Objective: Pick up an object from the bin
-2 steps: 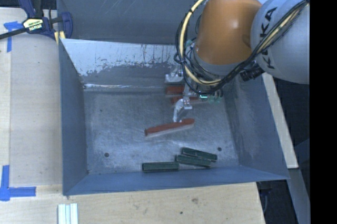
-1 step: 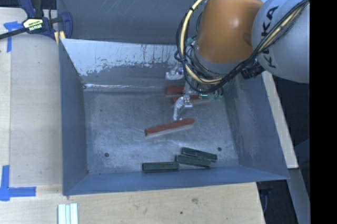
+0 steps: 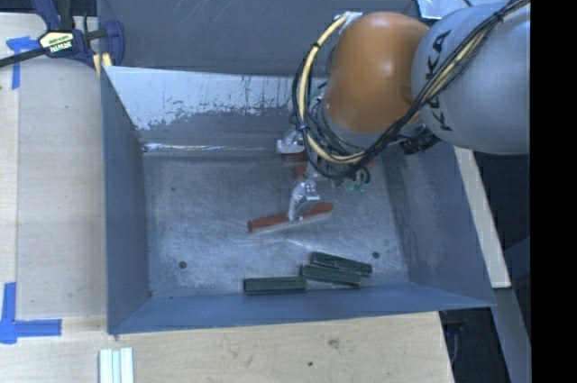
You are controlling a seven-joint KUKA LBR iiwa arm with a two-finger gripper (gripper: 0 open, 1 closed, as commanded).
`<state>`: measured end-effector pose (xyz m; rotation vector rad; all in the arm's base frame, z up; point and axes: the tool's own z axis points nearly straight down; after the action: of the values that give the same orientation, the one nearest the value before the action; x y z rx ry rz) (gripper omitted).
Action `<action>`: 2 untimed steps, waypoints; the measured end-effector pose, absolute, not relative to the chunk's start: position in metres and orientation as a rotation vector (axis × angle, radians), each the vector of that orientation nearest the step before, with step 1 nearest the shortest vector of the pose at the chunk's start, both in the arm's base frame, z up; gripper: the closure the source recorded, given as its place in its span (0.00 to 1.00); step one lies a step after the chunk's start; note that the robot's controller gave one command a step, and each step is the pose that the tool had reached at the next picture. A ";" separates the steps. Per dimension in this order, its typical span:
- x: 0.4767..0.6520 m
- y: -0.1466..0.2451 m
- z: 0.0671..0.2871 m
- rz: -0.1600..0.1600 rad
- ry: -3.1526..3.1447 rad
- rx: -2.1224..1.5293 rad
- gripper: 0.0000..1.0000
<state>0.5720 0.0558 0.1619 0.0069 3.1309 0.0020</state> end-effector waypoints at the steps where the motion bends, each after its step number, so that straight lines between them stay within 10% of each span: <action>1: 0.550 0.036 0.079 0.004 3.110 -0.128 1.00; 2: 0.550 0.036 0.078 0.004 3.110 -0.128 1.00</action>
Offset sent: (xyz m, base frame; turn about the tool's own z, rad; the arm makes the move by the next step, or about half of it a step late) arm 0.0000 0.0000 0.0000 0.0000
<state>0.5504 0.0360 0.0785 -0.1280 3.1102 0.0043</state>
